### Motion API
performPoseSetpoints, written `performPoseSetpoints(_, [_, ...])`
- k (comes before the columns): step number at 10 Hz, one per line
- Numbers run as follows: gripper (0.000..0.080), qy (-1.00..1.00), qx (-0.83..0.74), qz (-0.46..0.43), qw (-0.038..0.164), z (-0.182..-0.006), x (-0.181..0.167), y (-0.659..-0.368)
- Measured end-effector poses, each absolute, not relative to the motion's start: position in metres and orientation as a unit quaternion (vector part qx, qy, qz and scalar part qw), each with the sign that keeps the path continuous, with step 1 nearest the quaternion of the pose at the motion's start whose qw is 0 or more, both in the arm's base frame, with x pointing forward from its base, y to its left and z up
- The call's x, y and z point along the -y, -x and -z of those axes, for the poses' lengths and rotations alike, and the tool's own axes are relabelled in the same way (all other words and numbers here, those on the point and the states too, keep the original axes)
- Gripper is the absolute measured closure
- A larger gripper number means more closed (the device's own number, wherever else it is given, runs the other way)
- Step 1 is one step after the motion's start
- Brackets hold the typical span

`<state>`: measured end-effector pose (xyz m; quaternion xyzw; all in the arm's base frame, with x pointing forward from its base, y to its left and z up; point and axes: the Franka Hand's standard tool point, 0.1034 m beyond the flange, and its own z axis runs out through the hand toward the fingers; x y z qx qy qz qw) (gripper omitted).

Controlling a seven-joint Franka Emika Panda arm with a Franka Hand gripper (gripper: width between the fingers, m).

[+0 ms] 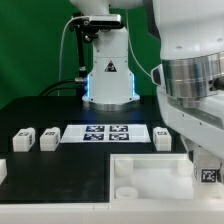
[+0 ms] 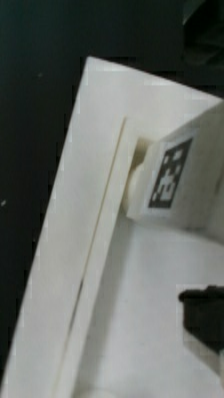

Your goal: Assemble one leg

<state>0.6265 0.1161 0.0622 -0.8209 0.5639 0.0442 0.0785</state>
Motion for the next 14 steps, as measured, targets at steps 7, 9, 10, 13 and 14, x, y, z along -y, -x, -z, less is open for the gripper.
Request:
performPoseSetpoints(7, [0.0151, 0.960, -0.266, -0.001, 0.084, -0.084, -0.110, -0.635])
performPoseSetpoints(9, [0.0151, 0.960, -0.266, -0.002, 0.084, -0.084, -0.110, -0.635])
performPoseSetpoints(10, [0.0151, 0.960, -0.266, -0.002, 0.084, -0.084, -0.110, -0.635])
performPoseSetpoints(13, [0.0151, 0.960, -0.266, -0.002, 0.084, -0.083, -0.110, -0.635])
performPoseSetpoints(14, [0.0151, 0.960, -0.266, -0.002, 0.084, -0.083, -0.110, -0.634])
